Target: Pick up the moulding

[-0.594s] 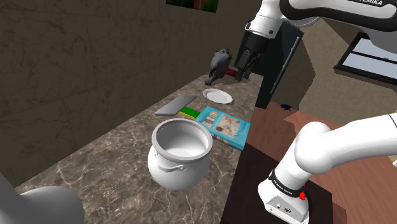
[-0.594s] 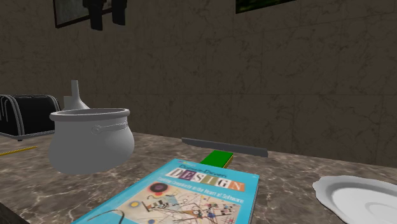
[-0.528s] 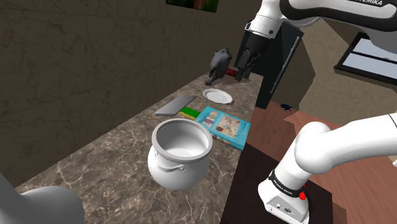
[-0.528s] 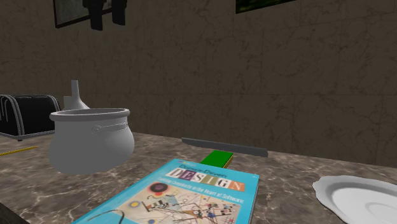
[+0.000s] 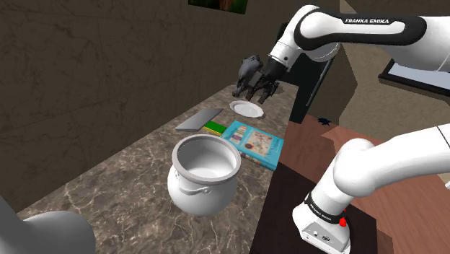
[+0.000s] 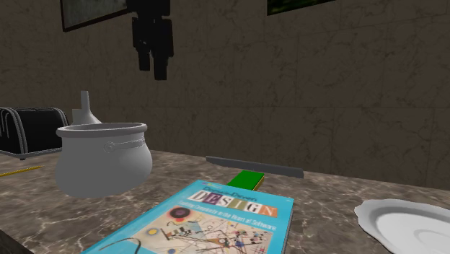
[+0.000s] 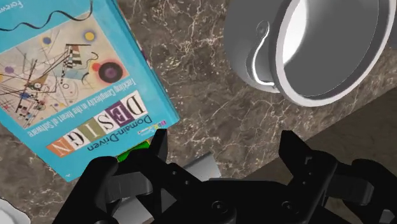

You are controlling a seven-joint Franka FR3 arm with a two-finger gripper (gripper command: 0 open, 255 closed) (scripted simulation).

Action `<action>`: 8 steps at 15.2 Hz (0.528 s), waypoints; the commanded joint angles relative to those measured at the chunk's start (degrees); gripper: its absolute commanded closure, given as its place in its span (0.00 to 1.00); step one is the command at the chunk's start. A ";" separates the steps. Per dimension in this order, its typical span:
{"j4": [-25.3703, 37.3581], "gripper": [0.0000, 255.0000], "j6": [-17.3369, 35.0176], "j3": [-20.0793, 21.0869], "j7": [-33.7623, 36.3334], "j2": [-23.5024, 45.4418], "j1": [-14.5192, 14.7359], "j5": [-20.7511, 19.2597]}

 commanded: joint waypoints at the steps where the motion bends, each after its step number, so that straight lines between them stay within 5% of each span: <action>1: -2.62 0.00 6.59 -1.17 0.39 1.96 -0.03 3.69; 8: -7.60 0.00 27.99 -6.31 -3.91 12.67 4.99 22.80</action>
